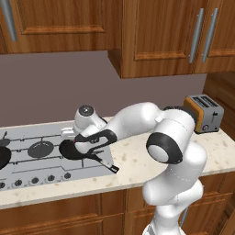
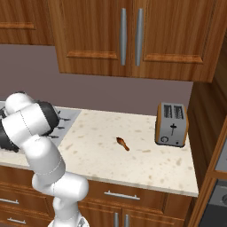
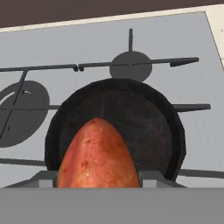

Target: Place both pans onto different burners. Then place the sweet potato and the chicken drumstick on different pans.

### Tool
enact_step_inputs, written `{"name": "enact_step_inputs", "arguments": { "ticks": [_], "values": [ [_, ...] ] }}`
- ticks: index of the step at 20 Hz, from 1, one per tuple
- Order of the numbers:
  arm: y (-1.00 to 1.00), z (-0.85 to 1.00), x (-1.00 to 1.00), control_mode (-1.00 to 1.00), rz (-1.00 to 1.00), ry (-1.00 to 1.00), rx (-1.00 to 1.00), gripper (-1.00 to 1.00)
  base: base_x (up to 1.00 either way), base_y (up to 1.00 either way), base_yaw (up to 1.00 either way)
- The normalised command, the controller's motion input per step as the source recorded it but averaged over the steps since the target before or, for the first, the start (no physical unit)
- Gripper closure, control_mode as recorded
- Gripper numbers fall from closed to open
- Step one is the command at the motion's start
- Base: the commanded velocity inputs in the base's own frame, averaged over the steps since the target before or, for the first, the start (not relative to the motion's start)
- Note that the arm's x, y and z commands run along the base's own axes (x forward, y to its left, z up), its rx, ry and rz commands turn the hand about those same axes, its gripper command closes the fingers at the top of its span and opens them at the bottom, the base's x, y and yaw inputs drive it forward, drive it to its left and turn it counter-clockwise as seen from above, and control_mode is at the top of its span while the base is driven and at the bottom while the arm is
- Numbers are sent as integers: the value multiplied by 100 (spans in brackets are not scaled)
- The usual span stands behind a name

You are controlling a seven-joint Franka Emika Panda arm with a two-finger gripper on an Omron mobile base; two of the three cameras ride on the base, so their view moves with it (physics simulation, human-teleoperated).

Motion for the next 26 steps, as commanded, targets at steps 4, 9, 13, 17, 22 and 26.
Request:
{"name": "enact_step_inputs", "arguments": {
  "ticks": [4,9,13,17,22,26],
  "values": [
    [0,-18,9,-100,-4,6,0,100,0,0,0],
    [0,-19,7,-100,-3,5,0,100,0,0,0],
    [0,-18,9,-100,-2,3,0,100,0,0,0],
    [0,-17,12,-100,-2,3,0,100,0,0,0],
    [0,-18,13,-100,-2,3,0,100,0,0,0],
    [0,-20,14,-100,-2,4,0,100,0,0,0]
  ]
}}
